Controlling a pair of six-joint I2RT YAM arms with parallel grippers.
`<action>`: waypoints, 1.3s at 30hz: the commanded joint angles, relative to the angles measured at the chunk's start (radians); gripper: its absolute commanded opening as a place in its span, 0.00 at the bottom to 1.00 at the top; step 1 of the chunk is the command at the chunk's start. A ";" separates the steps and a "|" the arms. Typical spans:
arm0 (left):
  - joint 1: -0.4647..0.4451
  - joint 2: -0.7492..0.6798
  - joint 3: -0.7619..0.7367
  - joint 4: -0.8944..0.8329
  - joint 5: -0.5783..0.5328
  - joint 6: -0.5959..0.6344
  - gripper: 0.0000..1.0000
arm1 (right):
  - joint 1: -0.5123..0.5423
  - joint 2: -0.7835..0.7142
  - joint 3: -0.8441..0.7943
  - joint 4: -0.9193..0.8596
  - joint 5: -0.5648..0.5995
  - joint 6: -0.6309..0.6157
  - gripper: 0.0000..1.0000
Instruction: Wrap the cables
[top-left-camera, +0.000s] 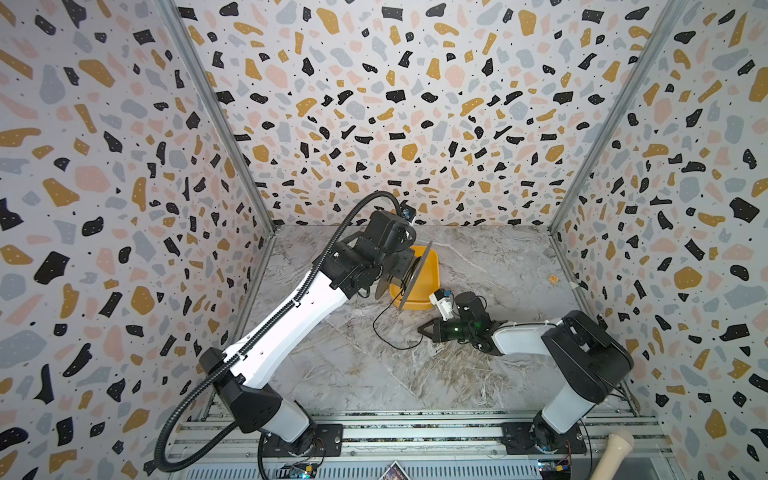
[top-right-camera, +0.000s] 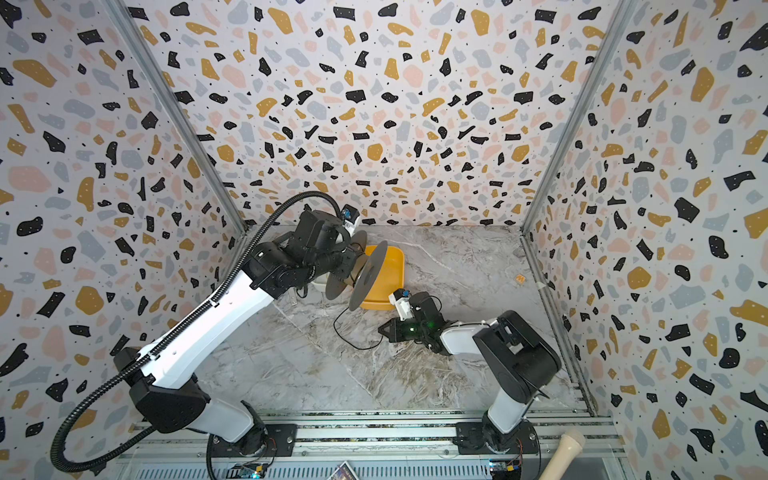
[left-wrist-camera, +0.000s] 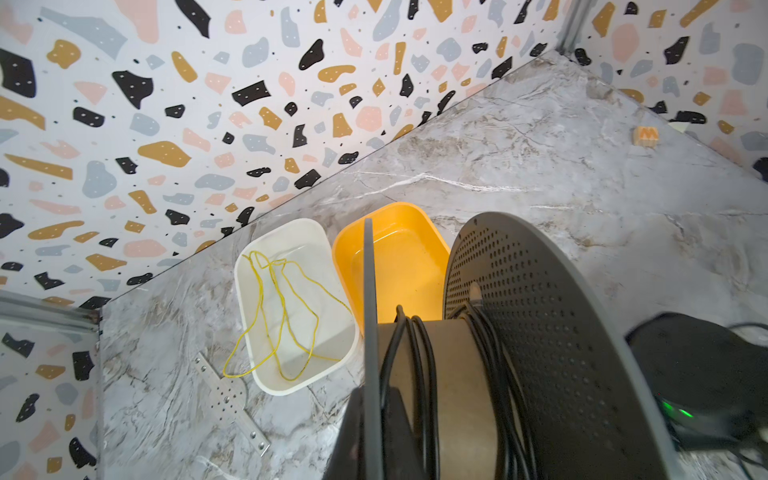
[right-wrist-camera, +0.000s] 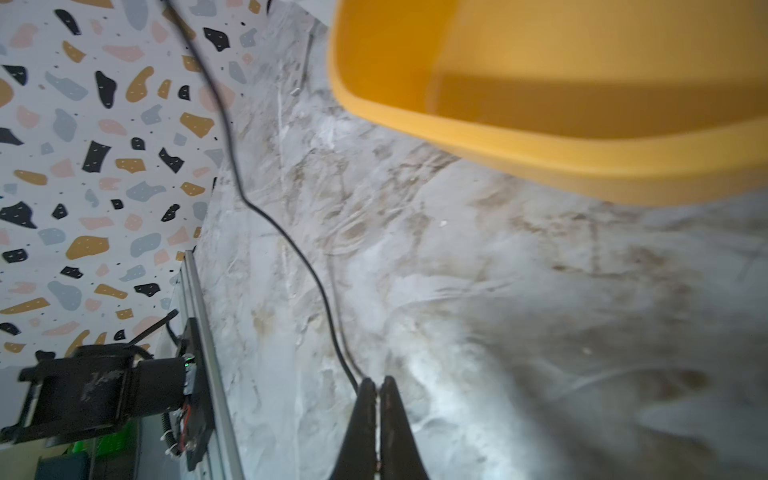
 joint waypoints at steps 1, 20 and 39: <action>0.012 0.032 0.019 0.094 -0.112 -0.064 0.00 | 0.029 -0.172 0.067 -0.197 0.031 -0.071 0.00; 0.015 0.022 -0.134 0.107 -0.270 -0.061 0.00 | -0.205 -0.428 0.539 -0.490 -0.187 -0.024 0.00; 0.010 -0.150 -0.225 0.043 0.096 0.090 0.00 | -0.585 -0.203 0.693 -0.214 -0.264 0.174 0.00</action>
